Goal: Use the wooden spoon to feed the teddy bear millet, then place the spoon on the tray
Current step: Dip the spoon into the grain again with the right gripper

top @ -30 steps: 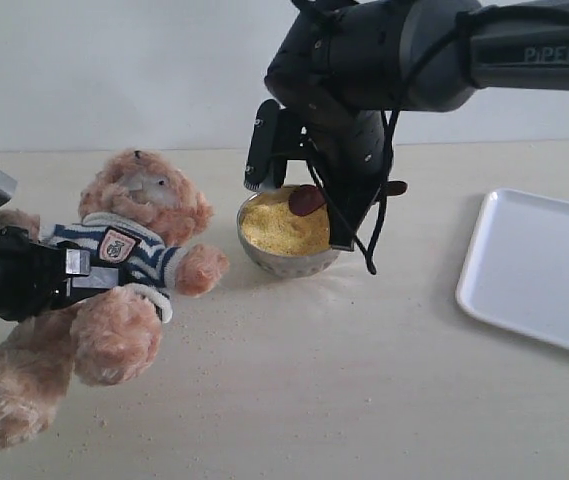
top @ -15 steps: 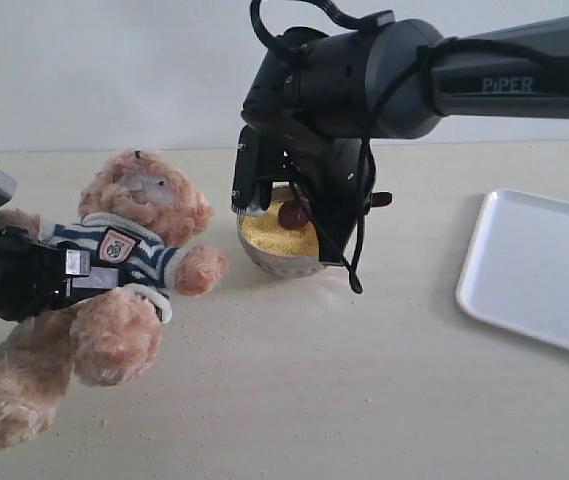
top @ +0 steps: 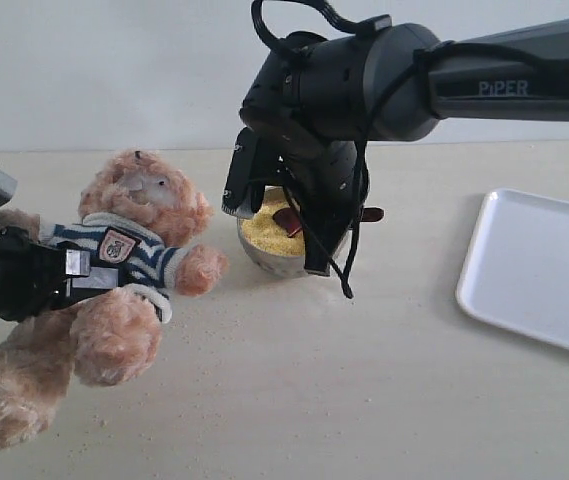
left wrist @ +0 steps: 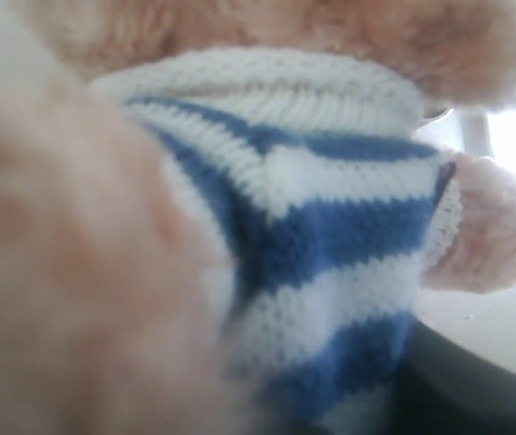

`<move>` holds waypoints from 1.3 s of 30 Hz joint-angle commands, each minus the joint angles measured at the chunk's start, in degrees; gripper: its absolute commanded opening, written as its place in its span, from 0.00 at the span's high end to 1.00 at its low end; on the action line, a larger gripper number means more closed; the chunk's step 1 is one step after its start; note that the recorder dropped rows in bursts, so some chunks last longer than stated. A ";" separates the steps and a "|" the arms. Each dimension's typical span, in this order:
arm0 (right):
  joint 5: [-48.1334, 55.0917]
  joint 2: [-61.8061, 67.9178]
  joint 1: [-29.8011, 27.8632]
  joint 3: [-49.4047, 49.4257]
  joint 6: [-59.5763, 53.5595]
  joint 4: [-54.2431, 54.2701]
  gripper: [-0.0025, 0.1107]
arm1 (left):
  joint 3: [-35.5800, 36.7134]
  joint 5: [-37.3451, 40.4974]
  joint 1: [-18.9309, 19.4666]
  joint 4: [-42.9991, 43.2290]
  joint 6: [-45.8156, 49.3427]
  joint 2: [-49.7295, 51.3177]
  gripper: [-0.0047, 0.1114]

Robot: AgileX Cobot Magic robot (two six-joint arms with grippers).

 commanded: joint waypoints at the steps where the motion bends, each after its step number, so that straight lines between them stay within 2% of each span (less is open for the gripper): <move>1: -0.40 -0.23 0.05 -0.36 3.17 -0.18 0.98 | -0.02 0.80 0.12 -0.69 0.37 -0.02 0.92; 39: 3.82 -2.88 -0.06 -0.36 6.97 -0.12 0.98 | -0.02 0.80 0.12 -0.37 0.37 -0.02 0.92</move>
